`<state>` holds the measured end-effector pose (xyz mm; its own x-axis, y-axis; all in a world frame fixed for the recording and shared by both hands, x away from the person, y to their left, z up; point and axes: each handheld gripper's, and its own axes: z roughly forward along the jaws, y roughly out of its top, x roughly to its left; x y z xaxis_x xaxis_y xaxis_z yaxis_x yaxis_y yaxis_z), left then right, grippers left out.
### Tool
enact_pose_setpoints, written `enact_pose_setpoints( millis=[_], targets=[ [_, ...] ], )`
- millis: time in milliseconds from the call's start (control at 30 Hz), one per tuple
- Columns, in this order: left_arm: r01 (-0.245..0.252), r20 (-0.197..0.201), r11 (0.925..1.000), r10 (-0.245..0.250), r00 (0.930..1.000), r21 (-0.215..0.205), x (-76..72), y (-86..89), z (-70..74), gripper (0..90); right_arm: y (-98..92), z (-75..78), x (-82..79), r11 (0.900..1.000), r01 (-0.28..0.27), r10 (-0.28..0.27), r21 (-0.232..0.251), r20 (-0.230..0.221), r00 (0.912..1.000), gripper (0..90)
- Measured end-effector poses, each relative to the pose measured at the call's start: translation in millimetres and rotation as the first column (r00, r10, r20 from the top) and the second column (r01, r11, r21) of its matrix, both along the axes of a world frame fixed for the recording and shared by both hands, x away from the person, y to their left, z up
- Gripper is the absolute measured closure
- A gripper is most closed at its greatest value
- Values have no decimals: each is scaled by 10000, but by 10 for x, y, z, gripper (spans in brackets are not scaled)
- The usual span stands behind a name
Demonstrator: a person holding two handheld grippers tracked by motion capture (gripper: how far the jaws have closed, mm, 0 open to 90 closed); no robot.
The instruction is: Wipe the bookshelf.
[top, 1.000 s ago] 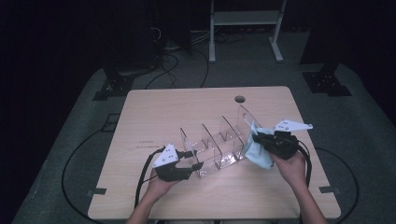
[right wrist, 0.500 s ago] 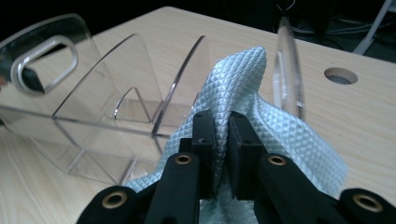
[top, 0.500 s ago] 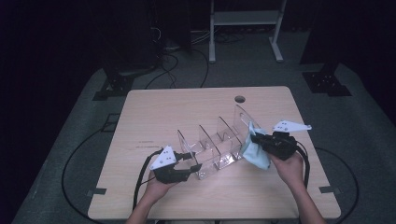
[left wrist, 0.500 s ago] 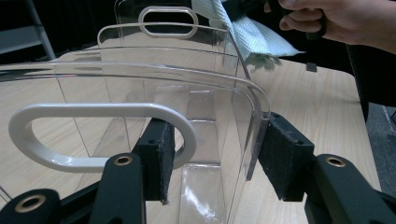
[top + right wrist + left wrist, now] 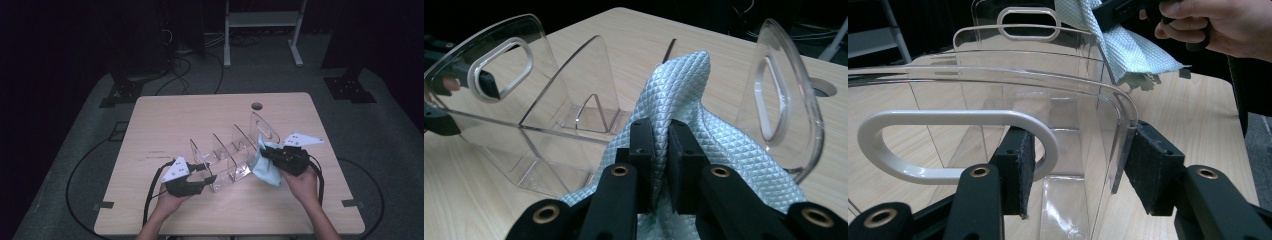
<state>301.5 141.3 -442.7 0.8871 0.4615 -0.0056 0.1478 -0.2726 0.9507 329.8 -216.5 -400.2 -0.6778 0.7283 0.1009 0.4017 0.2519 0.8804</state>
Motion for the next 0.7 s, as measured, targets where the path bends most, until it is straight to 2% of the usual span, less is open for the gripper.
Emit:
enact_pose_setpoints(
  millis=[67, 133, 233, 367, 433, 533, 700],
  targets=[
    [17, 13, 10000, -17, 10000, 12, -1, 0, -1, 479, 31, -3, -19, 10000, -31, 31, 20, 38, 10000, 821],
    [22, 12, 10000, -22, 10000, 16, -2, 0, -1, 478, 112, -11, -59, 9994, -329, 328, 78, 32, 9995, 821],
    [-17, -13, 10000, 17, 10000, -14, -2, -4, 2, 478, 177, -2, -82, 9983, -555, 559, -186, 215, 9982, 821],
    [-45, 4, 10000, 45, 10000, 15, -8, -11, 1, 479, 141, -5, -55, 9996, -233, 233, 143, 24, 9997, 821],
    [-38, 6, 10000, 38, 10000, 6, -7, -11, 1, 479, 217, -12, -96, 9980, -609, 609, 181, 6, 9981, 821],
    [-38, 1, 10000, 38, 10000, 23, -8, -9, 3, 478, 348, -8, -150, 9952, -965, 970, -186, 282, 9949, 820],
    [-111, 0, 9999, 111, 9999, 57, -13, -7, 5, 480, 240, -5, -72, 9992, -394, 393, 44, 137, 9991, 821]
  ],
)
